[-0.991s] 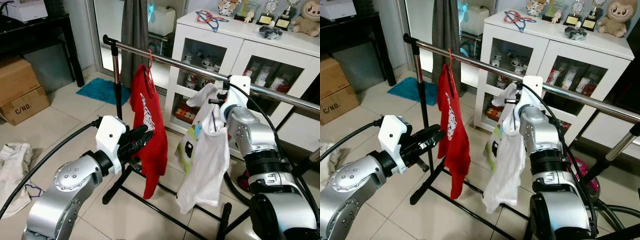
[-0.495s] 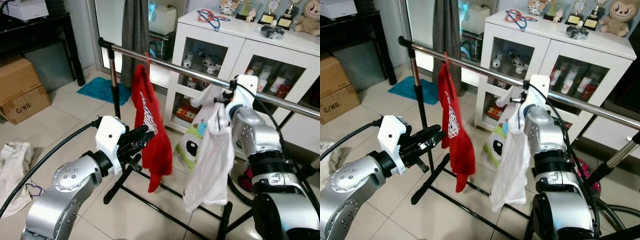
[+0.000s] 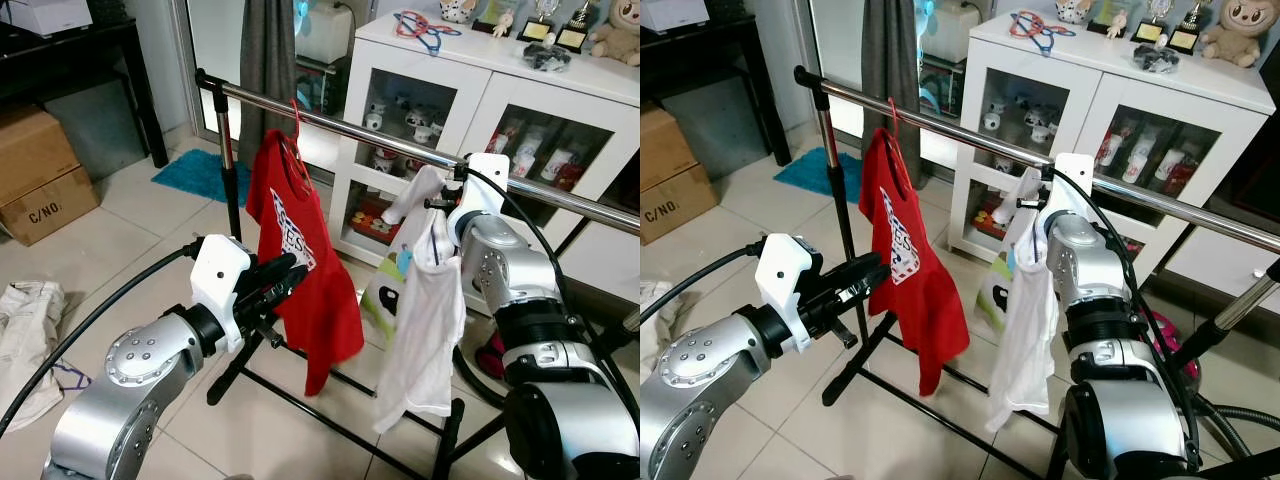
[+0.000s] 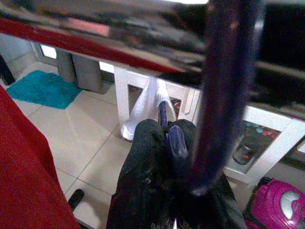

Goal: Hang hanger

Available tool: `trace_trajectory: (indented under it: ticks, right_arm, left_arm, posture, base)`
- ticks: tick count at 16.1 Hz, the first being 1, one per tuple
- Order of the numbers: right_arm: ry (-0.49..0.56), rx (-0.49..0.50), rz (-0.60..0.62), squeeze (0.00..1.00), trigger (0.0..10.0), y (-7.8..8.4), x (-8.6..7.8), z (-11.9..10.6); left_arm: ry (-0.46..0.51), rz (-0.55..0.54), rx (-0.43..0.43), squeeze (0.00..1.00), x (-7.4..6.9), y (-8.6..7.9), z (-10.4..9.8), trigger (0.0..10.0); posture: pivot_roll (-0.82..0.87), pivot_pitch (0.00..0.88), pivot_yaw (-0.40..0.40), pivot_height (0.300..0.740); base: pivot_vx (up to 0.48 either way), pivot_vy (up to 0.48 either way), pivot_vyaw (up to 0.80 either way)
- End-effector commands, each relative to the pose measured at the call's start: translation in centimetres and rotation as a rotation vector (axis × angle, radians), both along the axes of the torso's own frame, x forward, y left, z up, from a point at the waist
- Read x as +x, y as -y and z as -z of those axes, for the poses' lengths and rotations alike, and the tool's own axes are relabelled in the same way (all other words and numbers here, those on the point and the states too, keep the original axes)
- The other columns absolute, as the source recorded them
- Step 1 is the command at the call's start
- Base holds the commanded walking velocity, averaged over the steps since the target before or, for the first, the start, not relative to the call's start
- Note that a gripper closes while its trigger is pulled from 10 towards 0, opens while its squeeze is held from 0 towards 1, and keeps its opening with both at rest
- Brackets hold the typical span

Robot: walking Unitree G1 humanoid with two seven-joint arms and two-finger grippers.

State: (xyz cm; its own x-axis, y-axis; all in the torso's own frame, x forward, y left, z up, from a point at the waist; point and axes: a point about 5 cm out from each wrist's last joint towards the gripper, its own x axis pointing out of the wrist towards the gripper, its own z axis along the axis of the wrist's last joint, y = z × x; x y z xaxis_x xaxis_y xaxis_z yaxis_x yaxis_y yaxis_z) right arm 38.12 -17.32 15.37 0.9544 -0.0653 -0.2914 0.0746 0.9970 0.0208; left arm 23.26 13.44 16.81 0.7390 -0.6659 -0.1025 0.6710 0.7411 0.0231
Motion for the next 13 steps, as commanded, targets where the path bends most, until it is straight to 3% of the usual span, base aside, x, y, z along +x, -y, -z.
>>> trace_trajectory:
  ticks: [1,2,3,7,9,12,13]
  right_arm:
    - [-0.084,0.001,0.002,0.00,10.0,0.5,-0.5,1.7]
    - [-0.074,0.016,-0.007,0.22,10.0,0.4,-0.6,1.7]
    - [-0.049,0.015,-0.027,1.00,10.0,0.3,-0.9,1.2]
    - [0.054,0.006,-0.120,1.00,10.0,0.2,-2.2,-0.9]
    - [0.132,0.151,-0.312,1.00,10.0,-0.5,-4.8,-3.4]
    - [0.112,0.117,-0.501,1.00,10.0,-0.3,-9.2,-4.2]
    - [0.142,0.116,-0.508,1.00,10.0,-0.4,-9.9,-4.3]
  left_arm:
    - [0.002,0.023,-0.007,0.00,-0.4,0.1,-0.3,10.0]
    - [0.001,0.028,-0.011,0.00,-0.5,0.1,-0.3,10.0]
    - [-0.002,0.040,-0.019,0.00,-0.6,0.1,-0.4,10.0]
    - [-0.009,0.065,-0.020,0.00,-1.0,0.1,-0.5,10.0]
    - [-0.009,0.069,-0.014,0.00,-1.4,-0.1,-0.3,10.0]
    - [0.000,-0.046,-0.012,0.00,-1.1,-1.1,-0.2,10.0]
    - [0.000,-0.063,-0.014,0.00,-1.0,-1.3,-0.2,10.0]
  posture:
    - [0.17,0.000,-0.072,0.740]
    - [0.17,0.000,-0.071,0.740]
    - [0.17,0.000,-0.070,0.740]
    - [0.17,0.000,-0.065,0.740]
    - [0.16,0.000,-0.053,0.740]
    - [0.14,0.010,-0.035,0.740]
    - [0.14,0.012,-0.033,0.740]
  base:
    - [0.000,0.000,0.00]
    - [0.000,0.000,0.00]
    - [0.000,0.000,0.00]
    - [0.000,0.000,0.00]
    - [0.000,0.000,0.00]
    - [0.000,0.000,0.00]
    - [0.000,0.000,0.00]
